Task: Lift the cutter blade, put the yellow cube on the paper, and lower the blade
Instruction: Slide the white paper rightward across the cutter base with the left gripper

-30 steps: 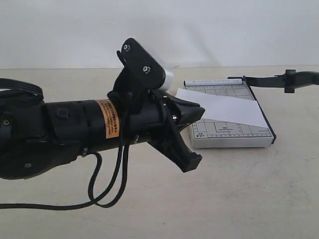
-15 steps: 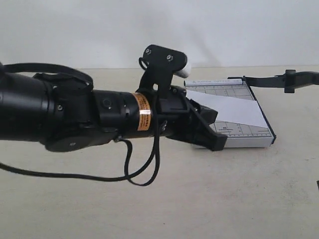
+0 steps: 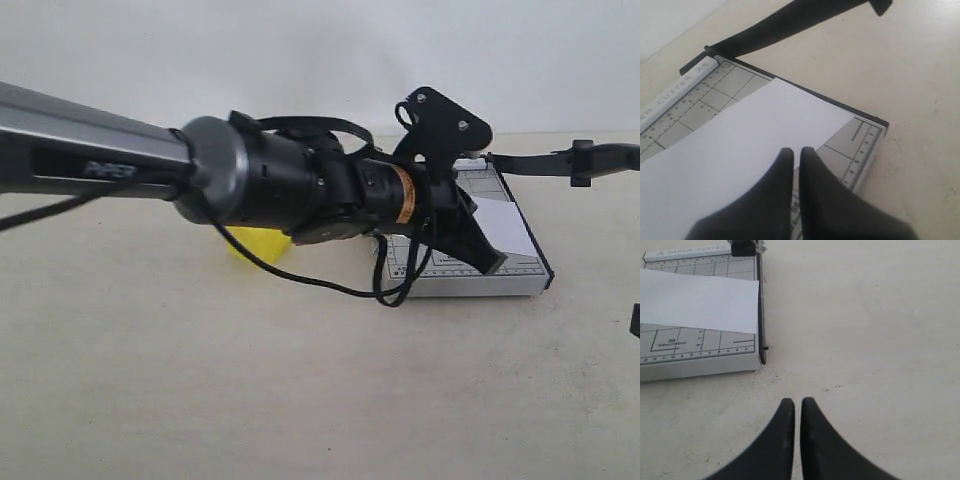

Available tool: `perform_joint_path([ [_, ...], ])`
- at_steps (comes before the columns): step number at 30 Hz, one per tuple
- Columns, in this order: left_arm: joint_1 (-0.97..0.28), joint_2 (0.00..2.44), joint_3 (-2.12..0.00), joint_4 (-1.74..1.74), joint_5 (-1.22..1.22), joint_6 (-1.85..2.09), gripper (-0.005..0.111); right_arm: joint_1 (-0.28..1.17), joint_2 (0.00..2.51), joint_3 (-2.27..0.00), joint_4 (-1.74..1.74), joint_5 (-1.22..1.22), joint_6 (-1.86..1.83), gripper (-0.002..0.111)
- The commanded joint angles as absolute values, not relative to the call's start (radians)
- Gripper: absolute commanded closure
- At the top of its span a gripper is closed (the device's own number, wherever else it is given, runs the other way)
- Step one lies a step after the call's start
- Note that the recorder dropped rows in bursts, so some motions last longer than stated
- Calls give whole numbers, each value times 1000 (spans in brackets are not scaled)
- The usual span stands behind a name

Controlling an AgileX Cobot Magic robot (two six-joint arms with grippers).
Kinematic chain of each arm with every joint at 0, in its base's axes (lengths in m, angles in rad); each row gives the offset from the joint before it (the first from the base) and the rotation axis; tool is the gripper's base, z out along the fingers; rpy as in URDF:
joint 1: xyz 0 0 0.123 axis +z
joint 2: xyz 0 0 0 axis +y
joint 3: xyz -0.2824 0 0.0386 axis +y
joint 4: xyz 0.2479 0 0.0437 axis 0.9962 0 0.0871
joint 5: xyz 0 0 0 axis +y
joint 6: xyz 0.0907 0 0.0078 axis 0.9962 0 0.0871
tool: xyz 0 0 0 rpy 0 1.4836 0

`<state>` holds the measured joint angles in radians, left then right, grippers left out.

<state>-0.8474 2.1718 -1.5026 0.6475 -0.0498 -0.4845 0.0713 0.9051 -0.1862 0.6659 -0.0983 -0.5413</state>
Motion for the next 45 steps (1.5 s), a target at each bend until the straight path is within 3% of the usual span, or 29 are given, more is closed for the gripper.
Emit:
perform_joint_path([
  [1, -848, 2296, -1654, 644, 34, -485, 102, 70, 908, -191, 670, -30, -496, 103],
  [11, -848, 2489, -1899, 644, 192, -485, 102, 70, 908, -191, 670, 11, -470, 103],
  [45, -896, 2596, -2078, 573, 120, -545, 102, 70, 908, -191, 670, 11, -446, 103],
])
